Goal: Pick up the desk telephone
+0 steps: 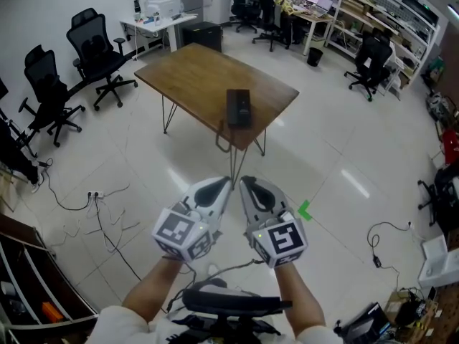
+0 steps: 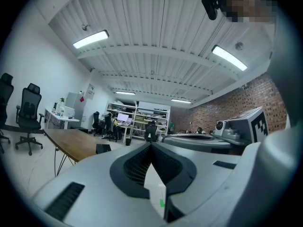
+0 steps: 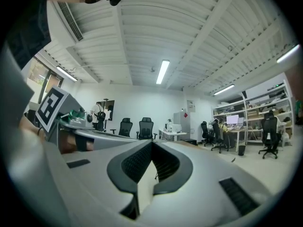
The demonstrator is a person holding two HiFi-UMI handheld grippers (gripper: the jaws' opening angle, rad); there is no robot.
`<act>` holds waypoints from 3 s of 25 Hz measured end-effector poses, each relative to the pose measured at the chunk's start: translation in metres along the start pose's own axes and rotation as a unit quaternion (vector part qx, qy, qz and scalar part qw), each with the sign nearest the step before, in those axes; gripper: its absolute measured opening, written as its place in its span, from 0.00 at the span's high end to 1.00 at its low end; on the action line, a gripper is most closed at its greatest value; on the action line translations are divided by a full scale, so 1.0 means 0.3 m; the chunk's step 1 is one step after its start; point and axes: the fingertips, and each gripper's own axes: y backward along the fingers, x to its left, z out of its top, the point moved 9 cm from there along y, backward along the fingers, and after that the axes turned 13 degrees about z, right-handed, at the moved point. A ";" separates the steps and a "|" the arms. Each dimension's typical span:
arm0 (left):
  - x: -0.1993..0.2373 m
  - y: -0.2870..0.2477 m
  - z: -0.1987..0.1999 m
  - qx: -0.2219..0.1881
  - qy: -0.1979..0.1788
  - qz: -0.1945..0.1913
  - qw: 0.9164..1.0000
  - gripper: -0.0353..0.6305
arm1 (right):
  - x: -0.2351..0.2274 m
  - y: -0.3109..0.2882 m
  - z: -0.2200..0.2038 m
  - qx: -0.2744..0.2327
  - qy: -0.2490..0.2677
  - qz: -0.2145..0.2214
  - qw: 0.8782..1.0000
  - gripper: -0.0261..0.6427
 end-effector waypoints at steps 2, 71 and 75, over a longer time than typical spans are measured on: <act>0.036 -0.020 0.002 0.000 0.001 -0.003 1.000 0.94 | -0.010 -0.037 0.000 0.001 0.002 -0.002 1.000 0.96; 0.455 -1.045 -0.256 0.077 0.036 0.042 0.995 0.94 | -0.974 -0.616 -0.228 0.043 -0.082 0.050 0.994 0.91; 0.504 -1.096 -0.289 0.097 0.052 0.043 0.993 0.79 | -1.035 -0.659 -0.268 0.052 -0.096 0.060 0.992 0.91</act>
